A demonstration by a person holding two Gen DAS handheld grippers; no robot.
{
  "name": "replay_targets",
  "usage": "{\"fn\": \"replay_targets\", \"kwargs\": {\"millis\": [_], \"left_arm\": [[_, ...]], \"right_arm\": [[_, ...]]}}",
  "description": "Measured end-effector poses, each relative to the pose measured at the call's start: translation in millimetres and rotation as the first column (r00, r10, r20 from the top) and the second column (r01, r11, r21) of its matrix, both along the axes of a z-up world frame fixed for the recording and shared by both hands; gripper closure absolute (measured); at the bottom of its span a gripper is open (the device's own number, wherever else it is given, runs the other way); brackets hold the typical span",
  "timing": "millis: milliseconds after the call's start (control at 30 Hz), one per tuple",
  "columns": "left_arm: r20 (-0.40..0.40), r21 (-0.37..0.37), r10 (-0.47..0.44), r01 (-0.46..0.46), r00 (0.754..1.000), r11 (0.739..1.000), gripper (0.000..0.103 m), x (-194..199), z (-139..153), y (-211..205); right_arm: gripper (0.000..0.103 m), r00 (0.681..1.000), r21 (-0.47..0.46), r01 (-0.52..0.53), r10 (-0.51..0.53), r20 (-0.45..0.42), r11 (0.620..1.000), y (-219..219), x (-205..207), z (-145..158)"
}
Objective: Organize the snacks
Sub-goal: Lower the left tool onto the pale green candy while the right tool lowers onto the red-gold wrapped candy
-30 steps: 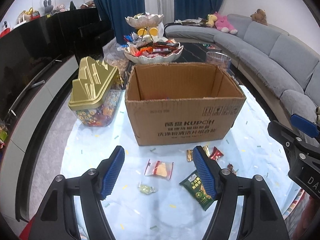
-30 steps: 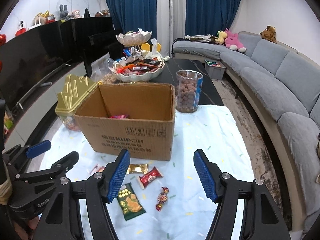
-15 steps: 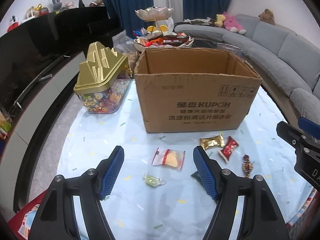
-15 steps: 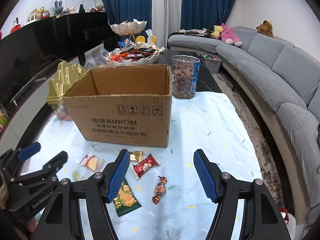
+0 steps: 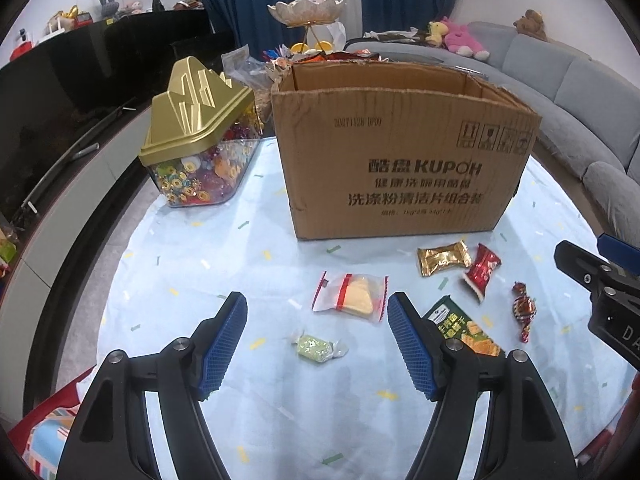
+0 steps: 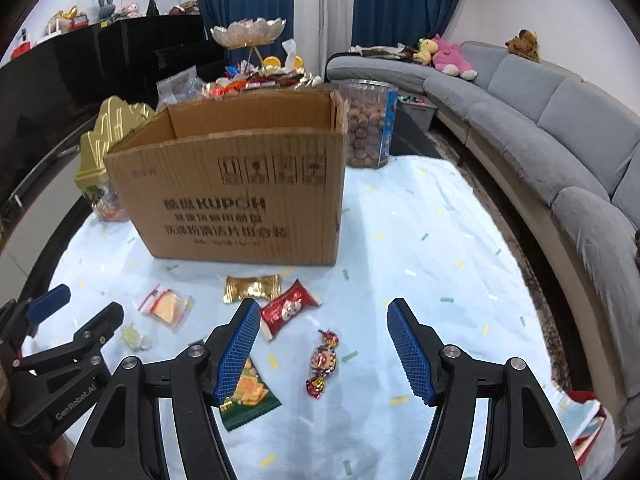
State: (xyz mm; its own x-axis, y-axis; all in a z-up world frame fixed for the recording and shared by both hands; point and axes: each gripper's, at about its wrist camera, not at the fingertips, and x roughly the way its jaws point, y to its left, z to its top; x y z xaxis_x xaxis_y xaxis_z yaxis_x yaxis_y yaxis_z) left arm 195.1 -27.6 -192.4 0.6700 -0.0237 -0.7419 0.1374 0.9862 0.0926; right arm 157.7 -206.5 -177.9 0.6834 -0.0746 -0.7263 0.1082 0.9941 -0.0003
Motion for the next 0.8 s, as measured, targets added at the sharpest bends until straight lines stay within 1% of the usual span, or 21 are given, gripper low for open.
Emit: {"fn": "replay_targets", "kwargs": {"millis": [100,300,533,633,800], "left_arm": [[-0.001,-0.002,-0.015,0.015,1.0,1.0,0.031,-1.6,-10.1,2.6],[-0.036,-0.007,-0.011,0.011,0.999,1.0,0.031,3.2,-26.9,5.0],[-0.054,0.025,-0.014,0.015,0.998,1.0,0.031,6.0,-42.1,1.7],[-0.061,0.029,0.0,0.002,0.998,1.0,0.031,8.8,-46.2,4.1],[-0.062,0.043,0.056,-0.054,0.997,0.998,0.031,13.9,-54.4,10.5]], "right_arm": [[0.036,1.0,-0.001,-0.002,0.002,-0.008,1.0,2.6,0.9,-9.1],[0.036,1.0,-0.022,0.009,-0.009,-0.014,1.0,5.0,2.0,-25.1],[0.036,0.998,-0.009,0.024,-0.025,-0.055,1.0,0.1,7.2,-44.7],[0.036,0.998,-0.011,0.032,-0.032,-0.058,0.999,-0.5,9.8,-49.2],[0.036,0.996,-0.015,0.037,-0.038,-0.078,0.999,-0.9,14.6,-59.8]]}}
